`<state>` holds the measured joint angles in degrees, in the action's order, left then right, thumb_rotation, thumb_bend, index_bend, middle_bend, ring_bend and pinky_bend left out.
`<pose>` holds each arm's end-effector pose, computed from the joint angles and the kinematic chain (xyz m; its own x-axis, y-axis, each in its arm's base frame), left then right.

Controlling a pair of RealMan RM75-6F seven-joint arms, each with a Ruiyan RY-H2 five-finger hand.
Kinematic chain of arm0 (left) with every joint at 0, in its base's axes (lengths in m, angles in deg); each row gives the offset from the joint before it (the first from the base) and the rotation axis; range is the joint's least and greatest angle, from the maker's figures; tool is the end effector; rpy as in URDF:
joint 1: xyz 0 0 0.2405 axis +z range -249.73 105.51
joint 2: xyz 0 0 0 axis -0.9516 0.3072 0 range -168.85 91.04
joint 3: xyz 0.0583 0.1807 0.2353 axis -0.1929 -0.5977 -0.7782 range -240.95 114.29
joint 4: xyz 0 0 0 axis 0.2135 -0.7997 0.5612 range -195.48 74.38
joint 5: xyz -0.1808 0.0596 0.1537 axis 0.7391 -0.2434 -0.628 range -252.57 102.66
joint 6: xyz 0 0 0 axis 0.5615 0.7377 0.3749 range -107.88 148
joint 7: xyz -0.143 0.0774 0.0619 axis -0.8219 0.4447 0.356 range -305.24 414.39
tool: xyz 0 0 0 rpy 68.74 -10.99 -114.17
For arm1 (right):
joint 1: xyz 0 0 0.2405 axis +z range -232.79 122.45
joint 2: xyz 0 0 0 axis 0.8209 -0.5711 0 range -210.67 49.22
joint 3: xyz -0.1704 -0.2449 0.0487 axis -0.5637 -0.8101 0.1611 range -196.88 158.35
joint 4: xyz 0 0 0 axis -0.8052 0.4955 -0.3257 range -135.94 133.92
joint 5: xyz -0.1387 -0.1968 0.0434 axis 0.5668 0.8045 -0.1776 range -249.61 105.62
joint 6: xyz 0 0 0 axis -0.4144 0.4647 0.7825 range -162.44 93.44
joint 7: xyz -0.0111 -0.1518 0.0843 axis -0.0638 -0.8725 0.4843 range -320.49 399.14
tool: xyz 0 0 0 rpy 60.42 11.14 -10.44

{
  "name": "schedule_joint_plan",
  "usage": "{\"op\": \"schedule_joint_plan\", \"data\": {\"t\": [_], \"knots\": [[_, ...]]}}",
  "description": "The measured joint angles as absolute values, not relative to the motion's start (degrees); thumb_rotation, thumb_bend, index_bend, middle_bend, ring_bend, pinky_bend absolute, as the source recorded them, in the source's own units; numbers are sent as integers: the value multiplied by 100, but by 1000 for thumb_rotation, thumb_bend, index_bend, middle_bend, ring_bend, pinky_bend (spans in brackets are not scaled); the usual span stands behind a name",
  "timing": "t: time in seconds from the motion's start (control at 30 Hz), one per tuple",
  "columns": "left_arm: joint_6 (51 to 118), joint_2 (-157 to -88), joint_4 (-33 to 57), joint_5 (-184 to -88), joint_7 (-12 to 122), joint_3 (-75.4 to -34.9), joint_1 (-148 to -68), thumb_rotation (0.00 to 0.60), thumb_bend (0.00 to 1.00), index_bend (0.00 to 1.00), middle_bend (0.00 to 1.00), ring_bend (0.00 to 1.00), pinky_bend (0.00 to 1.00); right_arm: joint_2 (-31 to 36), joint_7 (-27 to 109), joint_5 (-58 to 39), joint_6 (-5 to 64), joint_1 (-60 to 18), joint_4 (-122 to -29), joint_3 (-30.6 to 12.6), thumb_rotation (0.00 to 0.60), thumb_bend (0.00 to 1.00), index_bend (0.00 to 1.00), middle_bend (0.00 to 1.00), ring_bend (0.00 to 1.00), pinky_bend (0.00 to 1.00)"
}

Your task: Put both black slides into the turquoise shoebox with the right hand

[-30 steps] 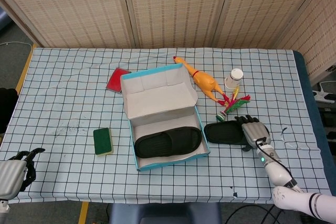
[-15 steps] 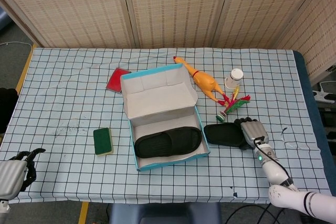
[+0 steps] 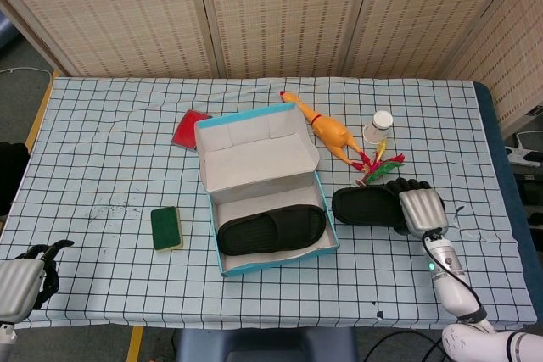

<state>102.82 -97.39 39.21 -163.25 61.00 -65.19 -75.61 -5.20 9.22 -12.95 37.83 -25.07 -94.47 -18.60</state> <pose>-0.3536 0.1859 0.1481 0.4722 0.1319 0.8715 0.8809 -0.0365 -0.4718 -0.3014 -0.3431 0.0420 0.6253 -0.1845 0.7582 -0.7786 -0.0821 0.6222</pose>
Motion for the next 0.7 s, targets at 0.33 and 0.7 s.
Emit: {"op": "schedule_joint_plan", "data": {"t": [0.33,0.7], "knots": [[10286,-9739,3920,-16334,6096,-6522,-7563,600,533,255,197,310,532,212,882,814,5470,-2904,-9381,-1784,600,38,513,551,361,406],[10293,-9719,3907,-16332,6028,-6519,-7562,600,532,255,196,310,532,1400,1340,1593,5019,-2355,-8656,-1266,600,38,540,562,373,406]]}}
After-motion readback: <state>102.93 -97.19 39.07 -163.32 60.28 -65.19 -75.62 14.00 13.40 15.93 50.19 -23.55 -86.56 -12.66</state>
